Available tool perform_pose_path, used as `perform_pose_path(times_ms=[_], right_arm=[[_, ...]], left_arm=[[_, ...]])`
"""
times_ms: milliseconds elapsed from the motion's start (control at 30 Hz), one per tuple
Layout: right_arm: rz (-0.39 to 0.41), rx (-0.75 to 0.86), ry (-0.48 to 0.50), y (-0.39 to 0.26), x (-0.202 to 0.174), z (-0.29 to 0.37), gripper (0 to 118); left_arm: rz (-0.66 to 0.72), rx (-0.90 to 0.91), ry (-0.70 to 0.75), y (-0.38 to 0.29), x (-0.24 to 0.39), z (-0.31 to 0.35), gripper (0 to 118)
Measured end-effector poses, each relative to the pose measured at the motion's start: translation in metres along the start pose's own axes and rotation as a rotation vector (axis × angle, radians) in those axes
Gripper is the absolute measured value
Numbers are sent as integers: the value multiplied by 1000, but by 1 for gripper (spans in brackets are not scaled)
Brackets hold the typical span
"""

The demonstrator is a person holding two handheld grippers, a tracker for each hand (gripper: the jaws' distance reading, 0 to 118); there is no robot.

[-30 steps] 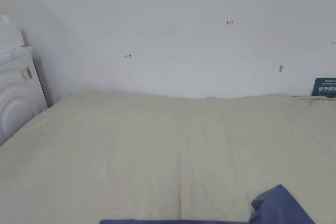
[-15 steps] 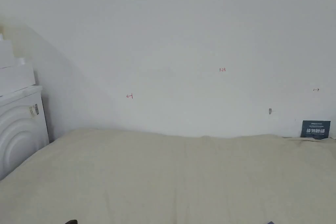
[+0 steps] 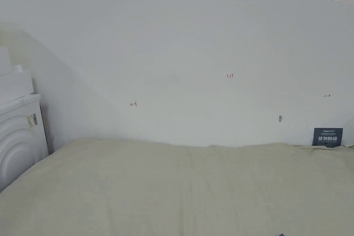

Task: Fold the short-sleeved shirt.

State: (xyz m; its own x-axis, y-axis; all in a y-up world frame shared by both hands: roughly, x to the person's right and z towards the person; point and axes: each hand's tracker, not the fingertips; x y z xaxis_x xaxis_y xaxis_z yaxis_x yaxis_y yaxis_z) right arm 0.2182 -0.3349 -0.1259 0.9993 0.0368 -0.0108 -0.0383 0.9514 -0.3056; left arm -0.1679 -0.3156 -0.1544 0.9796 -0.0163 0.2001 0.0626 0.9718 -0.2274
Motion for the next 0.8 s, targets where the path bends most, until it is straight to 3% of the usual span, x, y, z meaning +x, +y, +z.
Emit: perform_pose_path(times_ms=[700, 767, 800], right_arm=[[-68, -38, 33, -12, 0, -6, 1], [-75, -55, 36, -16, -1, -7, 1], [-80, -72, 50, -19, -1, -8, 1]], left_arm=[[-6, -144, 8, -18, -11, -36, 0], [-10, -224, 14, -25, -21, -61, 18], [12, -278, 16, -30, -29, -78, 33]])
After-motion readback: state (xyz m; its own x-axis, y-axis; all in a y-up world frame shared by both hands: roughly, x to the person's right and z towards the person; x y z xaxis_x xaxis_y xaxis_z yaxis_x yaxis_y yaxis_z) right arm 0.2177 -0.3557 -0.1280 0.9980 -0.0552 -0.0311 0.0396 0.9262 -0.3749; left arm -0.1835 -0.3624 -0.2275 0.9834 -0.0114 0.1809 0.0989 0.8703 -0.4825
